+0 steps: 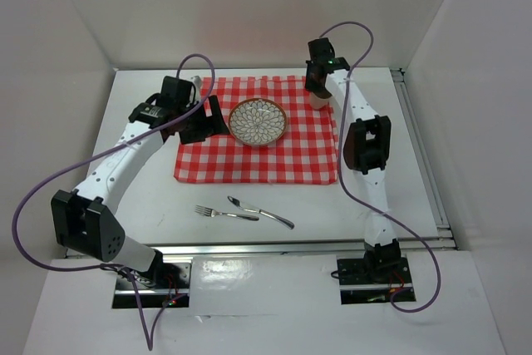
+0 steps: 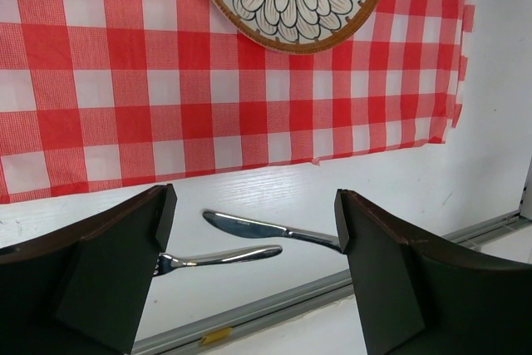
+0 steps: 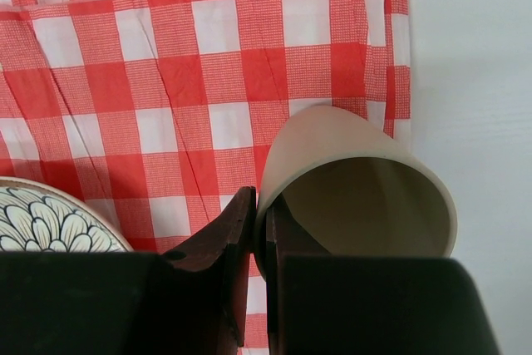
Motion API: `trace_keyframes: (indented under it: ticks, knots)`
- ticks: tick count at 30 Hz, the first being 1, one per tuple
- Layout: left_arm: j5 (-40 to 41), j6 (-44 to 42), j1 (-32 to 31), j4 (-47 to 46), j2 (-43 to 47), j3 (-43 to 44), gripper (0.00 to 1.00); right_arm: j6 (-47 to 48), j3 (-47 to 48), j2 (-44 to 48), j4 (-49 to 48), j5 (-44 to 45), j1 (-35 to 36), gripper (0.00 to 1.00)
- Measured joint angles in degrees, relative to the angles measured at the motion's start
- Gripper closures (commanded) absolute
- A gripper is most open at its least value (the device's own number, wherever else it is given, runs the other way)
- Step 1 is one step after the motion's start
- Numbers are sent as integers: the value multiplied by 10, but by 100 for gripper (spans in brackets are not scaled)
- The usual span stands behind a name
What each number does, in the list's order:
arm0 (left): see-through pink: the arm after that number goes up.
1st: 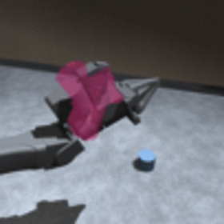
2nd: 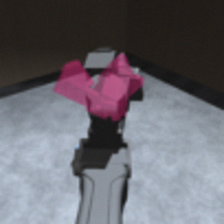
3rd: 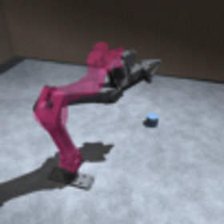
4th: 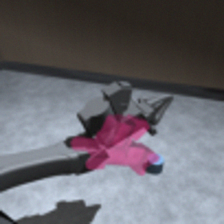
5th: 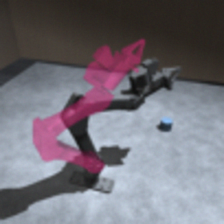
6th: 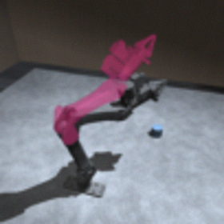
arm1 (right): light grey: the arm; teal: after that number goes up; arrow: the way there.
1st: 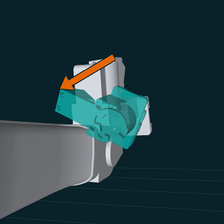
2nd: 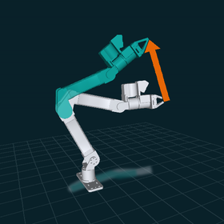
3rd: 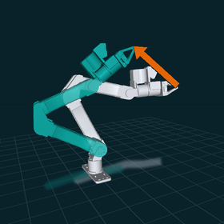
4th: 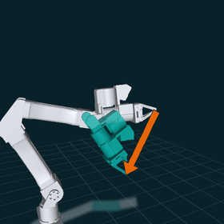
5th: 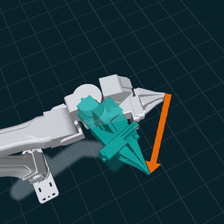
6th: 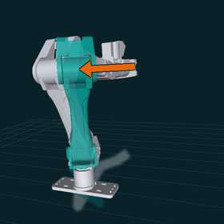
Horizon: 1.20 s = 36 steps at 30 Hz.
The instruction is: Set the dinner table for one person
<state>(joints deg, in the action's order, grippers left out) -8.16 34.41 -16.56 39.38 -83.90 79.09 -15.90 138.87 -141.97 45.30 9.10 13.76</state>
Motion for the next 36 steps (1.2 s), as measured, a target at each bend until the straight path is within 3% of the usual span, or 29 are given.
trace_keyframes:
  ticks: [7,8,11,12,14,18,22,27,31,36]
  knots:
    - [0,0,0,-2,0,-5,4,17,0,0,-14,1,21,95]
    - [0,0,0,-3,0,-5,4,19,0,0,-15,1,24,86]
    - [0,-2,0,-5,0,-5,4,23,3,-4,-17,0,31,72]
    - [0,-2,0,-5,0,-5,4,24,4,-7,-18,0,32,60]
    - [0,-2,0,-5,0,-5,4,26,4,-11,-22,0,33,57]
    - [0,-2,0,-5,0,-5,4,28,9,-18,-24,0,32,31]
    - [0,-6,0,-5,0,-5,4,31,19,-18,-25,-1,32,14]
    - [0,-12,0,-5,0,-5,4,33,31,-9,-29,-3,32,2]
    - [0,-12,0,-4,0,-5,3,34,30,32,-29,-3,33,1]
    - [17,-11,0,2,0,-4,6,35,-82,198,-37,-7,42,1]
